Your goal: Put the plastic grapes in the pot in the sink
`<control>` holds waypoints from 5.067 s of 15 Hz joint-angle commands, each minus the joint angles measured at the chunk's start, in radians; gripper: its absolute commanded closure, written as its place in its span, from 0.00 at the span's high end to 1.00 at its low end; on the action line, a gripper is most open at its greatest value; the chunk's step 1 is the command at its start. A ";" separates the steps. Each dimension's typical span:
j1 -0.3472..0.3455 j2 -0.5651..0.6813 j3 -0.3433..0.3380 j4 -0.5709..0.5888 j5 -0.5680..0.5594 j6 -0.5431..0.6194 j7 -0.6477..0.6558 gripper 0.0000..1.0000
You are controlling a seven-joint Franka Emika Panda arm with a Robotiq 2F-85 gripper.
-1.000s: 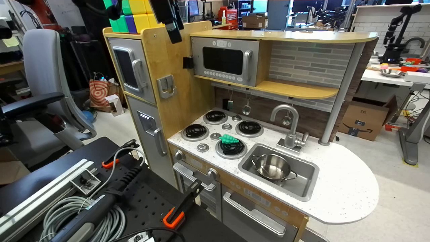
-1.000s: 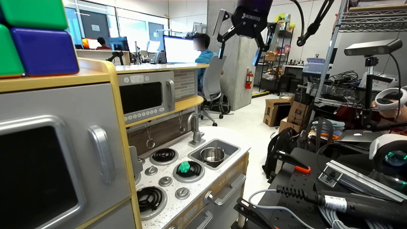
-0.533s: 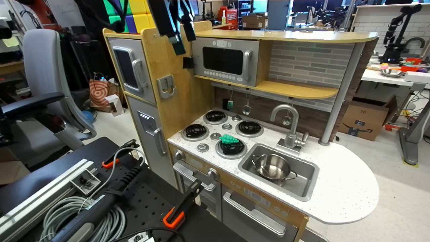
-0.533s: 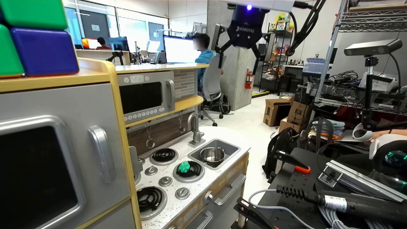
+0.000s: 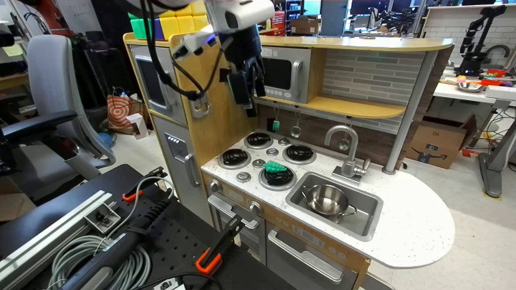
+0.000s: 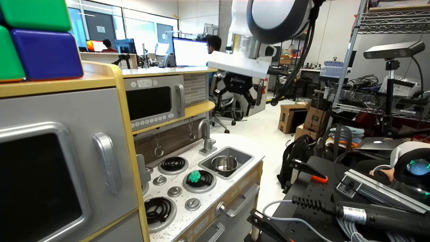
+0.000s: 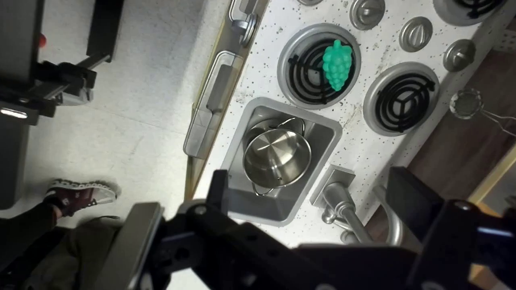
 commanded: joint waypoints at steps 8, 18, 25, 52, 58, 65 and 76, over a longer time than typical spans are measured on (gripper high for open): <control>0.265 0.459 -0.272 0.349 -0.027 0.211 -0.048 1.00; 0.282 0.490 -0.195 0.379 0.280 0.168 -0.235 1.00; 0.292 0.524 -0.217 0.431 0.283 0.104 -0.222 1.00; 0.255 1.105 -0.184 1.131 0.347 -0.302 -0.268 0.60; 0.251 1.115 -0.194 1.139 0.358 -0.296 -0.243 0.25; 0.214 0.977 -0.224 0.906 0.433 -0.071 -0.180 0.25; 0.132 1.014 -0.330 0.958 0.519 -0.106 0.028 0.25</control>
